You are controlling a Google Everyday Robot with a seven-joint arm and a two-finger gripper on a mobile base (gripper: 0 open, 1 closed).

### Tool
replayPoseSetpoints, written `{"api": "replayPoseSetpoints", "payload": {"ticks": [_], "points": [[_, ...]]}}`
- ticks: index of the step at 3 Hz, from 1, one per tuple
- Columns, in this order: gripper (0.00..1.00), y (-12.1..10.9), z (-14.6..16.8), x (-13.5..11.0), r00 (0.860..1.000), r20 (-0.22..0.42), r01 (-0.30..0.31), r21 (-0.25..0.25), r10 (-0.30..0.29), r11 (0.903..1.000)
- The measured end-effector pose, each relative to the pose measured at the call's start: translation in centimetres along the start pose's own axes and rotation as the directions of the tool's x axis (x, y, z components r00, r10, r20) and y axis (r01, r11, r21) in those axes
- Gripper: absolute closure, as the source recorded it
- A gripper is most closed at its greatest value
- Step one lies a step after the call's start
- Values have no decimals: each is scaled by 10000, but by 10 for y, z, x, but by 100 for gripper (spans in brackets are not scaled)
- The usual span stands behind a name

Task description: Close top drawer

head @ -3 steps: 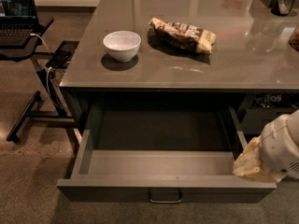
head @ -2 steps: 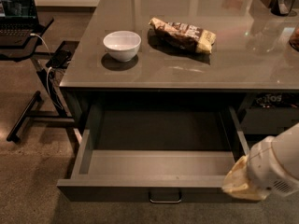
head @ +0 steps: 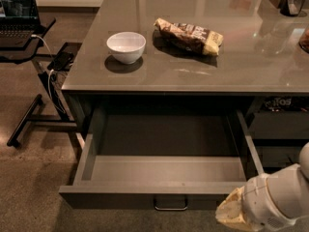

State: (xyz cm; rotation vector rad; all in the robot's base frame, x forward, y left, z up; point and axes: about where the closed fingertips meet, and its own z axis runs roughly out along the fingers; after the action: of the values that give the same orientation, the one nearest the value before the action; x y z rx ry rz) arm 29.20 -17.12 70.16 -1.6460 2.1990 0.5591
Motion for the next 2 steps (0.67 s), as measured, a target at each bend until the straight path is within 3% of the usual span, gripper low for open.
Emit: {"api": "replayPoseSetpoints", "payload": {"ticks": [1, 2], "points": [[100, -2, 26, 7, 9988, 100, 470, 295, -473, 9985], [100, -15, 40, 9, 9974, -5, 713, 903, -716, 9934]]}}
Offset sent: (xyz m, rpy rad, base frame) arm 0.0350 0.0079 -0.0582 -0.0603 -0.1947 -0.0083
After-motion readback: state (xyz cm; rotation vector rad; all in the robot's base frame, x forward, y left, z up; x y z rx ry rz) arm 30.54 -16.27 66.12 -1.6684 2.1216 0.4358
